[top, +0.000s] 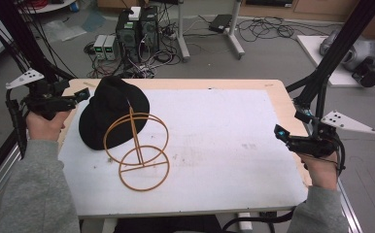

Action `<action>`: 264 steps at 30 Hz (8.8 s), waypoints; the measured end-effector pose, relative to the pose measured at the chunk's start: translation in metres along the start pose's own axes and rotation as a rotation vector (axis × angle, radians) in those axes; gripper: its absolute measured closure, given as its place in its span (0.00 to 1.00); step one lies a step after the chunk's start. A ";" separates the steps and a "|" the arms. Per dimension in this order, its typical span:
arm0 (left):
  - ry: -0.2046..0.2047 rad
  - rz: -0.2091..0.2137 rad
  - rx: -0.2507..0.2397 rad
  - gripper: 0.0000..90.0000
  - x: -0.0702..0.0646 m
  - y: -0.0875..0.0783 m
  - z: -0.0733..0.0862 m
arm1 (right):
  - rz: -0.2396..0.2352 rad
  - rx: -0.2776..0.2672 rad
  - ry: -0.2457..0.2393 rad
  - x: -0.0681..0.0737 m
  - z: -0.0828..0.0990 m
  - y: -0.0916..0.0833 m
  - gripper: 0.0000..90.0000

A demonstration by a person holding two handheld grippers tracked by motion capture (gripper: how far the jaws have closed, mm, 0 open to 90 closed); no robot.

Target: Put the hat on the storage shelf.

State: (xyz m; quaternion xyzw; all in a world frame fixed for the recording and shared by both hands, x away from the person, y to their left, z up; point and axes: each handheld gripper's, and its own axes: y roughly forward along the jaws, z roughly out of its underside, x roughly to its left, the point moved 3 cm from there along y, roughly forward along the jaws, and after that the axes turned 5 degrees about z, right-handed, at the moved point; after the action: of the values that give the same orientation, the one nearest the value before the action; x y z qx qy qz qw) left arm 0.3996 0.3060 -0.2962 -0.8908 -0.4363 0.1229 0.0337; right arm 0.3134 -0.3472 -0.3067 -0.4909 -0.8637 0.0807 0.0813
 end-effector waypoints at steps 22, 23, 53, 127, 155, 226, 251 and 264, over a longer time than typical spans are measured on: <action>-0.030 0.045 0.091 0.02 0.030 0.058 -0.014 | 0.003 0.030 -0.004 -0.001 0.004 0.004 0.03; -0.030 0.045 0.091 0.02 0.030 0.058 -0.014 | 0.005 0.030 -0.002 -0.001 0.004 0.004 0.03; -0.074 -0.033 0.220 0.33 0.061 0.107 0.027 | 0.024 0.055 0.003 -0.008 0.010 0.000 0.03; 0.077 0.071 0.096 0.95 -0.036 -0.018 -0.128 | -0.053 0.029 -0.023 0.012 0.002 0.003 0.03; 0.110 0.290 0.077 0.95 -0.097 -0.051 -0.164 | -0.077 0.010 -0.008 0.014 -0.001 0.001 0.03; 0.198 0.445 0.220 0.94 -0.196 0.003 -0.041 | -0.129 0.009 -0.060 0.038 -0.010 -0.001 0.03; 0.143 0.425 0.146 0.13 -0.186 -0.006 -0.044 | -0.135 0.016 -0.069 0.040 -0.009 0.002 0.03; 0.121 0.370 0.087 0.07 -0.172 -0.029 -0.047 | -0.138 0.023 -0.074 0.043 -0.008 0.005 0.03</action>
State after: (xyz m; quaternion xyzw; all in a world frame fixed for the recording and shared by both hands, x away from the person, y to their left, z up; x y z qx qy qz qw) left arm 0.2879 0.1909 -0.2137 -0.9592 -0.2567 0.0918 0.0750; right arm 0.2978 -0.3072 -0.2971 -0.4258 -0.8969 0.1030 0.0604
